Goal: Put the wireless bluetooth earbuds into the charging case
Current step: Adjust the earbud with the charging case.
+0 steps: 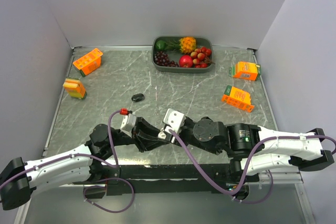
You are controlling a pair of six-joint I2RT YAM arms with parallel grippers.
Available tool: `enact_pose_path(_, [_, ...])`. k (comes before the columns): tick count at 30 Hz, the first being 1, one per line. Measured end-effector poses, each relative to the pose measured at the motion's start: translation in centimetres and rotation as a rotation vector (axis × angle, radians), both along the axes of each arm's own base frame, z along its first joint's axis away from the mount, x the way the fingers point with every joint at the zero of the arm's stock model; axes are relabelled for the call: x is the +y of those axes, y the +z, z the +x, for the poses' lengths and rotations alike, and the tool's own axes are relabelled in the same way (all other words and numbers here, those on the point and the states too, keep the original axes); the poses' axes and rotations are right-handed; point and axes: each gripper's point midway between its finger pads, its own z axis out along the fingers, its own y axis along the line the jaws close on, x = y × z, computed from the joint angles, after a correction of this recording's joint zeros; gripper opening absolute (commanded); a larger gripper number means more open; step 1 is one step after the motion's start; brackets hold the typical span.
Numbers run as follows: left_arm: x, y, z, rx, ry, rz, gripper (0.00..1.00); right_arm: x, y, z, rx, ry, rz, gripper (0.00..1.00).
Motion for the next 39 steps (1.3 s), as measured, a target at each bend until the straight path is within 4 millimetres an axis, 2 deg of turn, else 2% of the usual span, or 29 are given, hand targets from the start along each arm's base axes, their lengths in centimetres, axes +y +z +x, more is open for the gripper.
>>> enact_pose_path(14, [-0.1, -0.6, -0.1, 0.006, -0.008, 0.025, 0.01, 0.0, -0.7, -0.2, 0.005, 0.013, -0.035, 0.53])
enact_pose_path(22, [-0.1, -0.7, -0.2, 0.006, -0.012, 0.027, 0.01, -0.2, -0.6, -0.2, 0.002, 0.017, -0.032, 0.57])
enact_pose_path(27, [-0.2, 0.0, -0.2, -0.01, -0.013, 0.003, 0.01, -0.3, 0.7, -0.1, -0.004, 0.018, -0.009, 0.6])
enact_pose_path(33, [-0.3, 0.6, 0.1, -0.015, 0.0, -0.014, 0.01, -0.8, 3.8, 0.5, -0.017, 0.006, 0.078, 0.61])
enact_pose_path(36, [-0.3, 0.6, 0.1, -0.016, 0.0, -0.015, 0.01, -2.0, 5.0, 1.8, -0.018, -0.046, 0.131, 0.52])
enact_pose_path(37, [-0.3, 0.5, 0.1, -0.016, 0.0, -0.014, 0.01, -2.4, 5.3, 2.4, -0.015, -0.071, 0.145, 0.45])
enact_pose_path(38, [-0.3, 0.6, 0.1, -0.016, 0.0, -0.014, 0.01, -2.9, 5.4, 3.2, -0.004, -0.105, 0.159, 0.3])
enact_pose_path(39, [-0.3, 0.6, 0.1, -0.016, 0.0, -0.015, 0.01, -3.5, 5.5, 4.1, 0.007, -0.144, 0.167, 0.22])
